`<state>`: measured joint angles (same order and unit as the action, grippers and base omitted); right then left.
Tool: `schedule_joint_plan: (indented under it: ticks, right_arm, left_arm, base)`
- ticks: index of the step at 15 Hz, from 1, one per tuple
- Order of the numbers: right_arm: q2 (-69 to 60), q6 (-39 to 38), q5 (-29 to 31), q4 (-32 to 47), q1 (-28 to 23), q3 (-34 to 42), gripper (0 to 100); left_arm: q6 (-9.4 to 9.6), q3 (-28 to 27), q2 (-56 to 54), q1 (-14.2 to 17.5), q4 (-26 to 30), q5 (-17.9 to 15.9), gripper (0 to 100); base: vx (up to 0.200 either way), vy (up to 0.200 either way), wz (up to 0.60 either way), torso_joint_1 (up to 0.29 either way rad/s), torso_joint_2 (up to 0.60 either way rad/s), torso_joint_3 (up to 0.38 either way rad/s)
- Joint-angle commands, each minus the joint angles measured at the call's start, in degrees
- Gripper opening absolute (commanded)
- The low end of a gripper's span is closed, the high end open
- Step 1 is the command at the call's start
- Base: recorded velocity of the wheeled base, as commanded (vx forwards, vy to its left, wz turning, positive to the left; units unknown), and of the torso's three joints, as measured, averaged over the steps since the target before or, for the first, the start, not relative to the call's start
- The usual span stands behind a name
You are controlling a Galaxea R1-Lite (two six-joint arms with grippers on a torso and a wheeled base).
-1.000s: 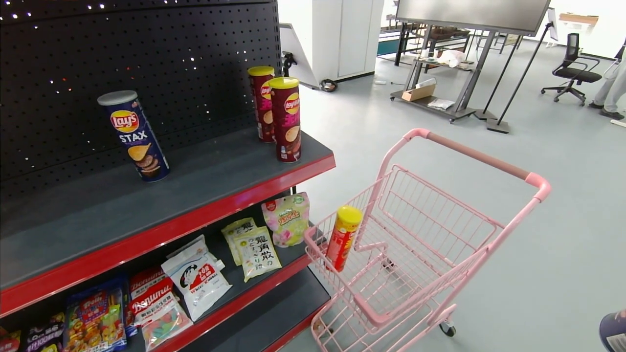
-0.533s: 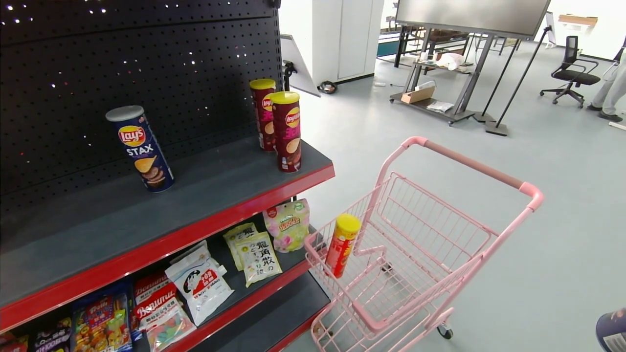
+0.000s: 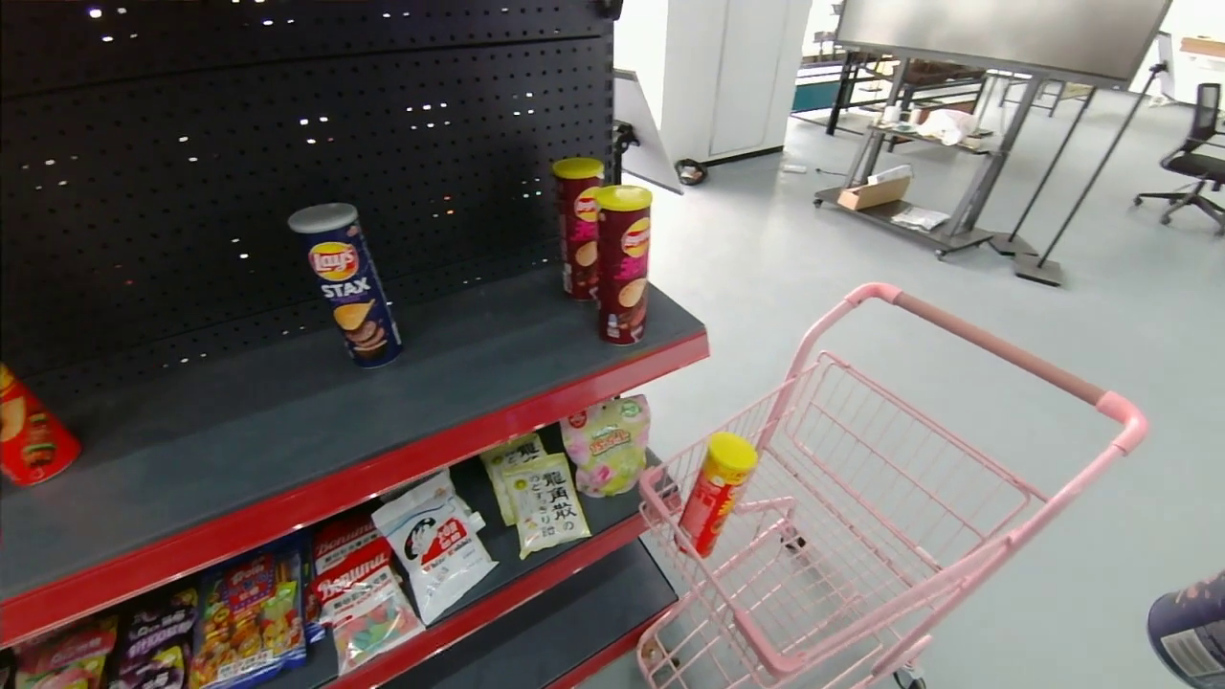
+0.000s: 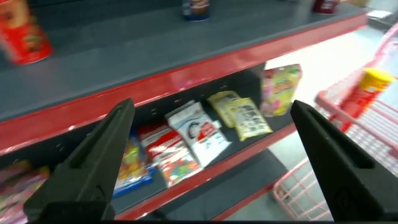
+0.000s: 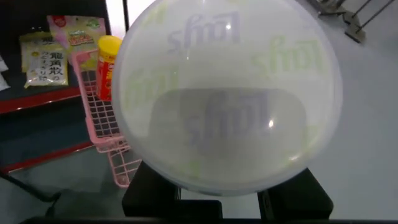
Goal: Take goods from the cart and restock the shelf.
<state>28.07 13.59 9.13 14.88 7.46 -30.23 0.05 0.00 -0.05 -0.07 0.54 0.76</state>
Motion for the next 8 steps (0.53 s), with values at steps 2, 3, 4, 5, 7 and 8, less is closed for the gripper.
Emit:
schedule_joint_plan:
  ticks: [2, 3, 4, 5, 7, 8]
  right_arm:
    - [-0.1, 0.0, 0.0, 0.0, 0.0, 0.3, 0]
    - [-0.5, 0.0, 0.0, 0.0, 0.0, 0.3, 0]
    - [-0.7, 0.0, 0.0, 0.0, 0.0, 0.3, 0]
    - [-1.3, 0.0, 0.0, 0.1, 0.0, 0.4, 0]
    - [-2.3, 0.0, 0.1, -0.1, 0.0, 1.4, 0]
    - [-3.5, 0.2, 0.1, -0.1, 0.0, 2.4, 0]
  left_arm:
    - [-0.05, 0.0, 0.0, 0.0, 0.0, 0.0, 100]
    - [-0.05, 0.0, 0.0, 0.0, 0.0, 0.1, 100]
    - [-0.05, 0.0, 0.0, 0.0, 0.0, 0.2, 100]
    - [-0.05, 0.0, 0.0, 0.0, 0.0, 0.2, 100]
    - [-0.05, 0.0, 0.0, 0.0, 0.0, 0.2, 100]
    - [-0.05, 0.0, 0.0, 0.0, 0.0, 0.2, 100]
  base:
    - [0.0, 0.0, 0.6, 0.012, 0.0, -0.005]
    - [0.0, 0.0, 0.6, 0.002, -0.01, 0.002]
    - [0.0, 0.0, 0.6, 0.002, 0.01, 0.007]
    - [0.0, 0.0, 0.6, 0.002, 0.01, 0.007]
    - [0.0, 0.0, 0.6, 0.002, 0.0, 0.002]
    - [0.0, 0.0, 0.0, 0.0, 0.0, 0.0]
